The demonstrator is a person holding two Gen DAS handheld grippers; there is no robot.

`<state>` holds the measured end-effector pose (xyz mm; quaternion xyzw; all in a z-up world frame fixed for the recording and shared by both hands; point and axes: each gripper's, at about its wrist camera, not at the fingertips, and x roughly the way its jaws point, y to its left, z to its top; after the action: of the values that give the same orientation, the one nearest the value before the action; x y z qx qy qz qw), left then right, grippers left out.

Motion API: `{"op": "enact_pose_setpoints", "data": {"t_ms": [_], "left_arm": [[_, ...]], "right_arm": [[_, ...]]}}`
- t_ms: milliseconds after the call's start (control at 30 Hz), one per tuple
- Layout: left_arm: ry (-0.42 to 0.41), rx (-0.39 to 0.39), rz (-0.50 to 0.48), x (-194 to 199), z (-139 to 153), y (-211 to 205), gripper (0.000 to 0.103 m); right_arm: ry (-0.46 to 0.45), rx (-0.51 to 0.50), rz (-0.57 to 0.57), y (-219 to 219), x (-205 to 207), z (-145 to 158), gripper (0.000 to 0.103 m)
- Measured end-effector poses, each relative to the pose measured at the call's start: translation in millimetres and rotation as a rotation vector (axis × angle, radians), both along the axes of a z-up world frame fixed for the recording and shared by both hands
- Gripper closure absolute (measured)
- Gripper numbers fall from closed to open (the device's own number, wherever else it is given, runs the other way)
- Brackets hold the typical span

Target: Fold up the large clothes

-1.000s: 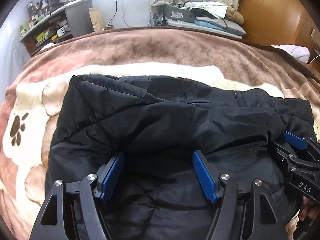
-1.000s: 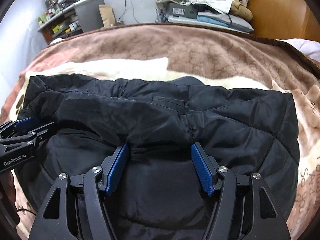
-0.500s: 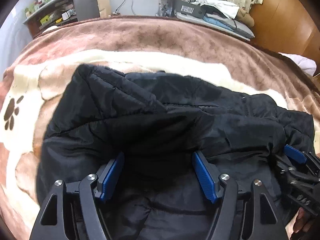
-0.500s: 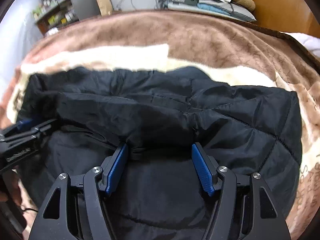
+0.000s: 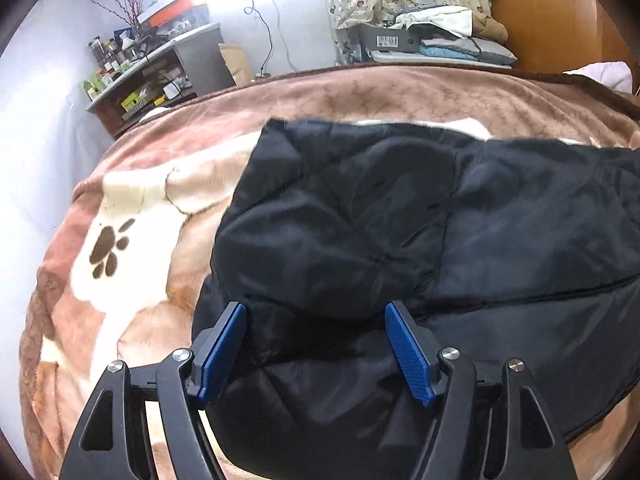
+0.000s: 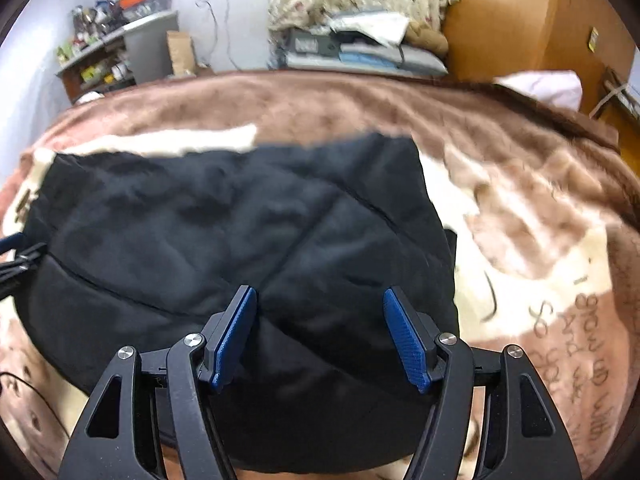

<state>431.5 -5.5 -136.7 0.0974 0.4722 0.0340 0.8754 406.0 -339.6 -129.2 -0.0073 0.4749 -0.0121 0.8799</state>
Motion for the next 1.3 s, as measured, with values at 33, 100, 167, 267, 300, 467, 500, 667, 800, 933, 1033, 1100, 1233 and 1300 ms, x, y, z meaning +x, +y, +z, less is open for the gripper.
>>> {"op": "enact_pose_setpoints", "data": {"t_ms": [33, 100, 167, 267, 300, 467, 500, 667, 800, 933, 1033, 1100, 1233, 1300], "left_arm": [[-0.003, -0.009, 0.001, -1, -2, 1, 0.032], [-0.005, -0.014, 0.004, 1, -6, 1, 0.031], [-0.003, -0.017, -0.001, 1, -10, 1, 0.031], [0.005, -0.051, 0.002, 4, -17, 3, 0.03], [0.001, -0.058, 0.003, 4, -18, 4, 0.03], [-0.012, -0.037, -0.022, 3, -26, 0, 0.029], [-0.011, -0.038, -0.021, 3, -27, 0, 0.029], [-0.008, -0.051, -0.011, 6, -33, -2, 0.029], [0.013, -0.06, 0.004, 10, -33, 0, 0.029], [0.032, -0.044, -0.017, 14, -15, 1, 0.029], [-0.009, -0.016, -0.021, 20, 2, 4, 0.029], [-0.034, -0.017, -0.004, 27, 12, 9, 0.029], [-0.024, 0.03, 0.026, 48, 13, 12, 0.029], [0.004, 0.045, 0.019, 56, 4, 10, 0.029]], "right_arm": [[0.014, 0.011, -0.002, -1, 1, -7, 0.036], [0.016, 0.002, -0.003, -1, 2, -12, 0.035], [0.03, -0.017, 0.006, 2, 3, -18, 0.035], [0.072, 0.002, 0.006, 1, 9, -32, 0.033], [0.078, 0.008, 0.002, 0, 10, -36, 0.033], [0.088, -0.006, 0.017, 3, 11, -51, 0.033], [0.095, -0.007, 0.02, 2, 13, -54, 0.033], [0.133, 0.032, 0.023, -4, 22, -63, 0.032], [0.145, 0.029, 0.021, -4, 24, -64, 0.032], [0.154, 0.035, 0.012, -7, 28, -40, 0.032], [0.032, 0.045, 0.021, -11, 18, 0, 0.032], [-0.033, 0.068, 0.013, -17, 17, 19, 0.032], [-0.029, 0.027, -0.037, -28, 42, 19, 0.032], [0.05, 0.037, -0.066, -34, 61, -3, 0.032]]}}
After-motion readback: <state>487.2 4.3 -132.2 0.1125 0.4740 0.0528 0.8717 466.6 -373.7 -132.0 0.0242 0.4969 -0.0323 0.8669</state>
